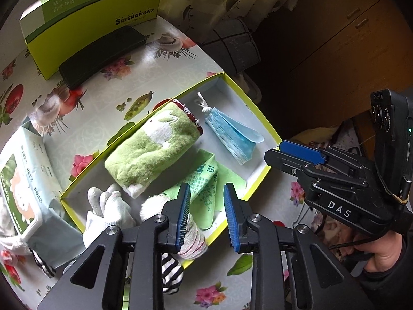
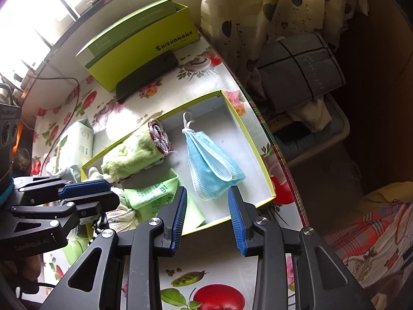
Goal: Organize soft objects
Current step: 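Move both open grippers back toward the remaining items beside the wipes pack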
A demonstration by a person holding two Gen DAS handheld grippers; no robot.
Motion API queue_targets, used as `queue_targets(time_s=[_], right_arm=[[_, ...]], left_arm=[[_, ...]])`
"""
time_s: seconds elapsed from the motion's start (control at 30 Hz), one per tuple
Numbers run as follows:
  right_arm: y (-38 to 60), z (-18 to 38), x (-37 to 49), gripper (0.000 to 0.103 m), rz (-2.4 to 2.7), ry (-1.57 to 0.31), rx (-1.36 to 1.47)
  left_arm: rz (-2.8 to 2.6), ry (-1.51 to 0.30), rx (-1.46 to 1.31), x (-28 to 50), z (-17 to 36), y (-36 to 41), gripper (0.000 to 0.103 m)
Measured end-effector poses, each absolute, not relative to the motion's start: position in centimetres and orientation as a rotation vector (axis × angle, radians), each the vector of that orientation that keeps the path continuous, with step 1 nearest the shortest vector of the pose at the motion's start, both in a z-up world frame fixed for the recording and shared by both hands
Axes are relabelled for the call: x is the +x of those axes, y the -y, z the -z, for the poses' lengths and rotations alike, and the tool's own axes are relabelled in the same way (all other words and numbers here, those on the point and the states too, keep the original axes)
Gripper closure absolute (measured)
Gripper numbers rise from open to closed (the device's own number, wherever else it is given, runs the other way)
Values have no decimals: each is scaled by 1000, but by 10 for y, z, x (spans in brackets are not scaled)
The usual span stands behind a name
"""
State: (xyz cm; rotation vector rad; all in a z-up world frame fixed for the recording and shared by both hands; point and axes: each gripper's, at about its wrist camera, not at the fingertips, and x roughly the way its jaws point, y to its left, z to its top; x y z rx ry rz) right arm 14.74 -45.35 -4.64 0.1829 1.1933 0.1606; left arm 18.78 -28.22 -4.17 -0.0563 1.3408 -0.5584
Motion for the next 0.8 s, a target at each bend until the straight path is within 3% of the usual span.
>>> queue_targets(time_s=[0.4,0.8], right_arm=[[414,20,147,70,-249,-1171,157],[353,-6,140,62,-355,-1156,68]], left_arm=[[481,-1280,-90,176,14,245,75],[379,-1211,-130,155,-11,195,75]])
